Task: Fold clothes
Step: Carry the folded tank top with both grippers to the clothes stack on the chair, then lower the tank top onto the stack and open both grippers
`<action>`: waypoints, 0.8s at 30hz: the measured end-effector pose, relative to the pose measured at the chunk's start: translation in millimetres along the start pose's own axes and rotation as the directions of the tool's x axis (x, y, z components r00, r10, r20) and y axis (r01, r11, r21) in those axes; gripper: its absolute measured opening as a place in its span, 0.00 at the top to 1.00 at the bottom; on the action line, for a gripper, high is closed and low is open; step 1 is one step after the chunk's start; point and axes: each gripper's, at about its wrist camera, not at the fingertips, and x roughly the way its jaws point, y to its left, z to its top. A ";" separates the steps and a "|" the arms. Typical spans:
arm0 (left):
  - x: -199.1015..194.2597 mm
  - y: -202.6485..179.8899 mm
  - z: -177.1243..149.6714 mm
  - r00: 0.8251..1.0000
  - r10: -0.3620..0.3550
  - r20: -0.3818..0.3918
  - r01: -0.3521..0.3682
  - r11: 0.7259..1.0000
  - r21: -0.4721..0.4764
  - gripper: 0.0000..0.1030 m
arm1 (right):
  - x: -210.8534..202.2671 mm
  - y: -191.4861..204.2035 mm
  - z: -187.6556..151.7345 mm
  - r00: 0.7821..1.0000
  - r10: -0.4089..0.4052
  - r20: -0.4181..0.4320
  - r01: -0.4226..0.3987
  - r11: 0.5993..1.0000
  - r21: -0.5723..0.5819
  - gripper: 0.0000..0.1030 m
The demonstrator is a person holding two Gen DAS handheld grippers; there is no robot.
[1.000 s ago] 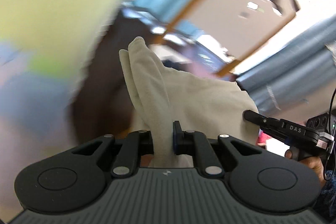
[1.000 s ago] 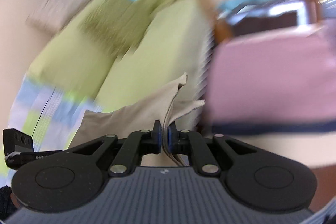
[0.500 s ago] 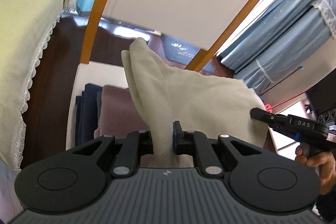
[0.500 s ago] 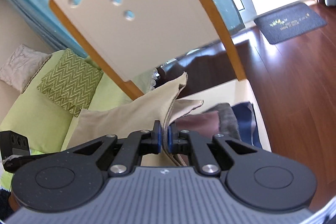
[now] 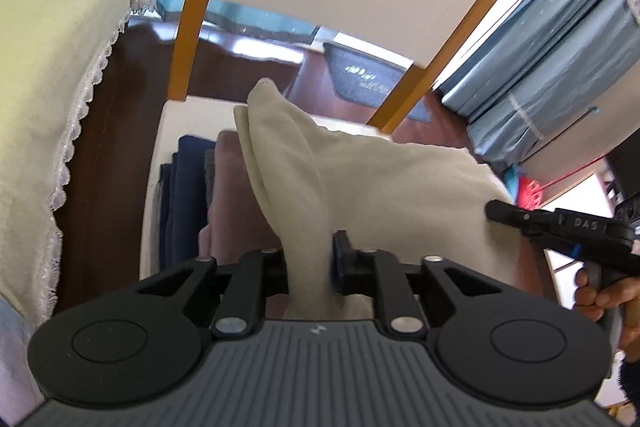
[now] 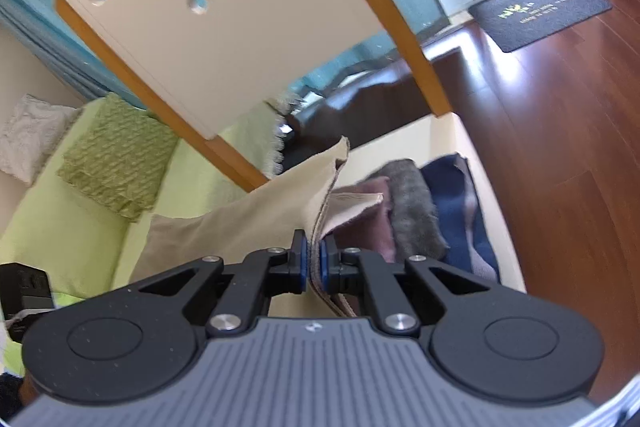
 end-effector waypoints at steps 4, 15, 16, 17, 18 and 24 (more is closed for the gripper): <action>-10.4 11.7 0.9 0.999 0.022 0.028 -0.021 1.000 -0.014 0.57 | 8.2 -1.4 -8.4 0.997 -0.079 -0.004 0.079 0.996 -0.027 0.86; -90.9 -25.6 -51.0 0.977 0.119 0.176 -0.144 0.980 0.137 0.55 | -40.1 47.1 -51.3 0.964 -0.176 0.199 0.231 0.925 -0.301 0.69; -87.6 -31.9 -58.5 0.978 0.115 0.174 -0.143 0.977 0.156 0.55 | -42.4 54.3 -63.0 0.967 -0.162 0.198 0.223 0.912 -0.343 0.71; -78.3 -37.5 -68.5 0.979 0.130 0.160 -0.158 0.972 0.176 0.55 | -43.6 62.4 -79.2 0.971 -0.145 0.191 0.211 0.894 -0.394 0.72; -64.6 -39.3 -76.8 0.977 0.168 0.134 -0.191 0.964 0.185 0.56 | -43.1 66.3 -88.4 0.974 -0.135 0.185 0.202 0.885 -0.420 0.74; -23.1 -24.6 -80.7 0.964 0.263 0.036 -0.266 0.952 0.150 0.55 | -9.2 57.5 -121.3 0.969 -0.213 0.127 0.248 0.836 -0.489 0.78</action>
